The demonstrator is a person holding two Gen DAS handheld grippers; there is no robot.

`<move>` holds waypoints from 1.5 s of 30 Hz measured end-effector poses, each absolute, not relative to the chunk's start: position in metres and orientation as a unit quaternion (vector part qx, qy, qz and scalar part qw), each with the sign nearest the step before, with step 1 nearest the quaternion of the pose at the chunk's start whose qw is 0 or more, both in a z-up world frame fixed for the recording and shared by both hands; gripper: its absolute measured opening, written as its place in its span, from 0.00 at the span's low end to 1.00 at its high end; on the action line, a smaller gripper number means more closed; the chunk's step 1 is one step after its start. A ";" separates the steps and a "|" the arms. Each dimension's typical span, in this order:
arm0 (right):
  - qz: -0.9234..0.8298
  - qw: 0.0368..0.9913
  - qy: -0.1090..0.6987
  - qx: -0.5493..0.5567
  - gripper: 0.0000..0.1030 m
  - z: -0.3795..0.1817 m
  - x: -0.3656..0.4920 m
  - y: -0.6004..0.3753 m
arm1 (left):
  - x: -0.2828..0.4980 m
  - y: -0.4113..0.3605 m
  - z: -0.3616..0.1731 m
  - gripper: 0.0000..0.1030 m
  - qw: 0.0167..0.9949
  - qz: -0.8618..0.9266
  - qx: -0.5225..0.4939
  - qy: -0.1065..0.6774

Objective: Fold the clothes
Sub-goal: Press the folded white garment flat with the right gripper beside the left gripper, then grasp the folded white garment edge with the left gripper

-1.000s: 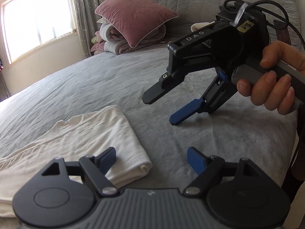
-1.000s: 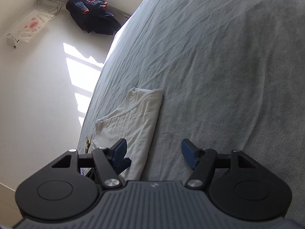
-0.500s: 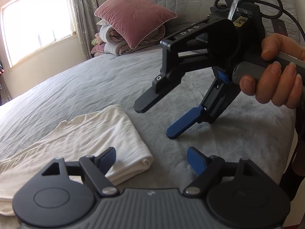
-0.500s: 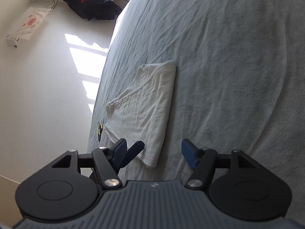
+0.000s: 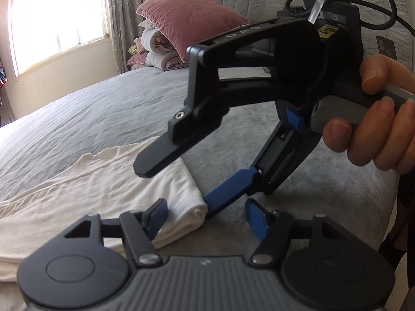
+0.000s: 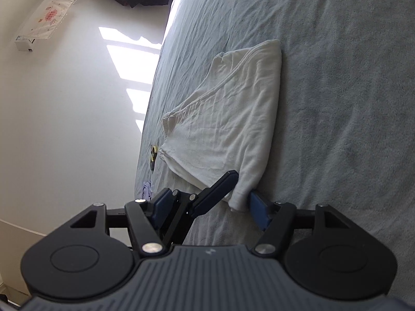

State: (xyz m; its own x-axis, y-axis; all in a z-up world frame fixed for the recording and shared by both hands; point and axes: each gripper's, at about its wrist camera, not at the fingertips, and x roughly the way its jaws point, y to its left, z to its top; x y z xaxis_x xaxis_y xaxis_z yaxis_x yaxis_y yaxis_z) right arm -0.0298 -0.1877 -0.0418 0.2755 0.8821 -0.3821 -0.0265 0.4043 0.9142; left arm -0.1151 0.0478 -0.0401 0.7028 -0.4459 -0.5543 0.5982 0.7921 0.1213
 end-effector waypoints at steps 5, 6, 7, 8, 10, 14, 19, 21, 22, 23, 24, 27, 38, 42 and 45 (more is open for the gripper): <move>0.335 0.672 0.492 0.441 0.67 -0.036 -0.032 -0.193 | -0.112 0.054 -0.038 0.48 0.913 -0.278 0.140 0.264; 0.335 0.671 0.490 0.445 0.67 -0.036 -0.032 -0.195 | -0.111 0.054 -0.037 0.44 0.914 -0.275 0.139 0.265; 0.334 0.671 0.489 0.447 0.67 -0.035 -0.033 -0.198 | -0.110 0.055 -0.037 0.42 0.914 -0.272 0.138 0.266; 0.332 0.670 0.487 0.451 0.67 -0.035 -0.033 -0.200 | -0.109 0.056 -0.037 0.39 0.915 -0.269 0.136 0.268; 0.328 0.671 0.484 0.456 0.67 -0.035 -0.032 -0.202 | -0.106 0.057 -0.037 0.36 0.916 -0.262 0.134 0.271; 0.316 0.680 0.480 0.456 0.67 -0.033 -0.026 -0.198 | -0.102 0.057 -0.038 0.29 0.920 -0.241 0.133 0.278; 0.288 0.702 0.471 0.450 0.67 -0.035 -0.016 -0.197 | -0.104 0.057 -0.037 0.26 0.926 -0.217 0.142 0.275; 0.273 0.711 0.466 0.449 0.67 -0.038 -0.011 -0.195 | -0.106 0.055 -0.038 0.26 0.928 -0.206 0.157 0.268; 0.265 0.717 0.463 0.449 0.67 -0.040 -0.009 -0.193 | -0.109 0.053 -0.039 0.26 0.929 -0.201 0.166 0.263; 0.260 0.721 0.459 0.449 0.66 -0.040 -0.008 -0.195 | -0.111 0.052 -0.039 0.26 0.930 -0.196 0.172 0.260; 0.255 0.725 0.455 0.449 0.65 -0.040 -0.008 -0.197 | -0.112 0.051 -0.040 0.26 0.931 -0.188 0.178 0.256; 0.231 0.761 0.433 0.424 0.62 -0.036 -0.009 -0.200 | -0.116 0.047 -0.042 0.23 0.936 -0.162 0.194 0.244; 0.177 0.827 0.395 0.359 0.42 -0.041 0.007 -0.160 | -0.134 0.032 -0.051 0.23 0.933 -0.131 0.267 0.203; 0.175 0.845 0.379 0.333 0.37 -0.044 0.015 -0.141 | -0.135 0.030 -0.047 0.09 0.929 -0.137 0.270 0.211; 0.157 0.852 0.379 0.326 0.08 -0.049 0.019 -0.139 | -0.138 0.024 -0.039 0.08 0.929 -0.150 0.260 0.216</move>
